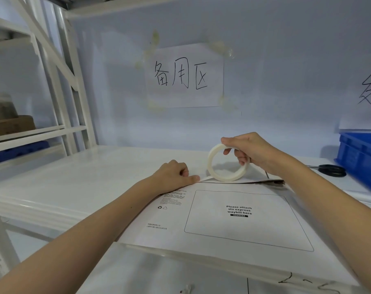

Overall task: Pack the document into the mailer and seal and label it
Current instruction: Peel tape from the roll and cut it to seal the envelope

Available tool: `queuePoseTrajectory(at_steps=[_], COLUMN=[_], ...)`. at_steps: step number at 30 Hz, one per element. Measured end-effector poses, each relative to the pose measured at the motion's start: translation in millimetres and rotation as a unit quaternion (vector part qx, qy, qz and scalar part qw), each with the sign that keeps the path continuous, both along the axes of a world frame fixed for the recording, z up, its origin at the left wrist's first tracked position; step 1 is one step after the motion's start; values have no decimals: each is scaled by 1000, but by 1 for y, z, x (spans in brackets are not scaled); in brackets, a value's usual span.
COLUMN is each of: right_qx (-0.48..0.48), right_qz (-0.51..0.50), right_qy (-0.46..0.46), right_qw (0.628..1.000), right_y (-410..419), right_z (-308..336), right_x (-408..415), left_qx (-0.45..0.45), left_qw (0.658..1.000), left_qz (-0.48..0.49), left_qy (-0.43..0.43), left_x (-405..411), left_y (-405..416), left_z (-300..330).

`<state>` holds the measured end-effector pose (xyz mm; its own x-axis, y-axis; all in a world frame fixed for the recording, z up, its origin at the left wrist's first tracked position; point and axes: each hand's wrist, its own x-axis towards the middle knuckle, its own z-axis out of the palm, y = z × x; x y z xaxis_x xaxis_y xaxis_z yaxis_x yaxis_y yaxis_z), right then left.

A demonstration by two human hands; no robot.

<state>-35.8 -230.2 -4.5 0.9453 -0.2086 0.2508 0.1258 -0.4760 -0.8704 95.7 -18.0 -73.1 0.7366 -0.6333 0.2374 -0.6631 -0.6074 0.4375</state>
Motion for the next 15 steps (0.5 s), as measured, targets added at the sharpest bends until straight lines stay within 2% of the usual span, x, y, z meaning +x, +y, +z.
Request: queuePoseTrajectory(at_steps=[8, 15], right_qx=[-77, -57], right_qz=[-19, -2], right_qy=[42, 69], right_qw=[996, 996], right_y=[-12, -18], right_z=[12, 12], right_x=[-11, -14], left_qx=[25, 115], left_qw=[999, 989], left_qz=[-8, -6], left_qy=[32, 90], left_x=[-2, -6], left_y=[1, -7], left_z=[6, 29])
